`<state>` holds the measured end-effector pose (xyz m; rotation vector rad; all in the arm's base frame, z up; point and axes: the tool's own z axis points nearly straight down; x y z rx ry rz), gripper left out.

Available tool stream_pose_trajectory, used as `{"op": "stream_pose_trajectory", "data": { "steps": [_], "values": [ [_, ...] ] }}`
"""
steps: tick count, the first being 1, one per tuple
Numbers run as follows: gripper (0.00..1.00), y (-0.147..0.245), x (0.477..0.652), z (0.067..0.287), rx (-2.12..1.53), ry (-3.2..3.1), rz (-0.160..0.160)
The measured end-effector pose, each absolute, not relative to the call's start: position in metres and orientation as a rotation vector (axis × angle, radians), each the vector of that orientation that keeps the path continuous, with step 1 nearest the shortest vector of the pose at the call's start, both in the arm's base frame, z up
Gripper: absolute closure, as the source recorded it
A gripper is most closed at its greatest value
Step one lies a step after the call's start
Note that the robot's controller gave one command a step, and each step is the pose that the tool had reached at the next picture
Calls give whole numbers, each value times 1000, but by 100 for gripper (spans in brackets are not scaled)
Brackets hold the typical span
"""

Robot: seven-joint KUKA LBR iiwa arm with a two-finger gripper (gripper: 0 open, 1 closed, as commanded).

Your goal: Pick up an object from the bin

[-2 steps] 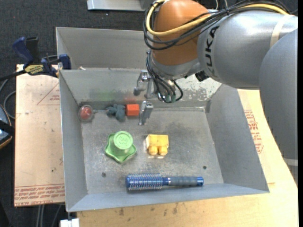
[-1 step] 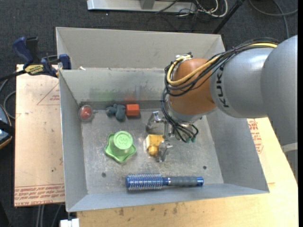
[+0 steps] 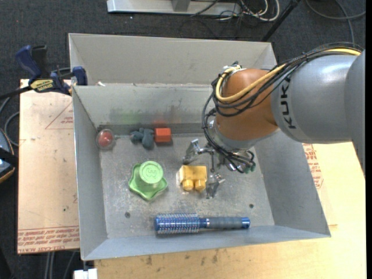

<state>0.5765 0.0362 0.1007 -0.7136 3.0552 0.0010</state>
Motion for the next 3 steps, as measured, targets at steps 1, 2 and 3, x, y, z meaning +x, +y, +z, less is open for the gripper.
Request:
{"op": "stream_pose_trajectory", "data": {
  "steps": [1,2,3],
  "values": [
    [0,37,581,136,-787,3034,1],
    [0,39,579,74,-817,3025,3],
    [0,39,581,77,-815,3031,1]
  ]
}}
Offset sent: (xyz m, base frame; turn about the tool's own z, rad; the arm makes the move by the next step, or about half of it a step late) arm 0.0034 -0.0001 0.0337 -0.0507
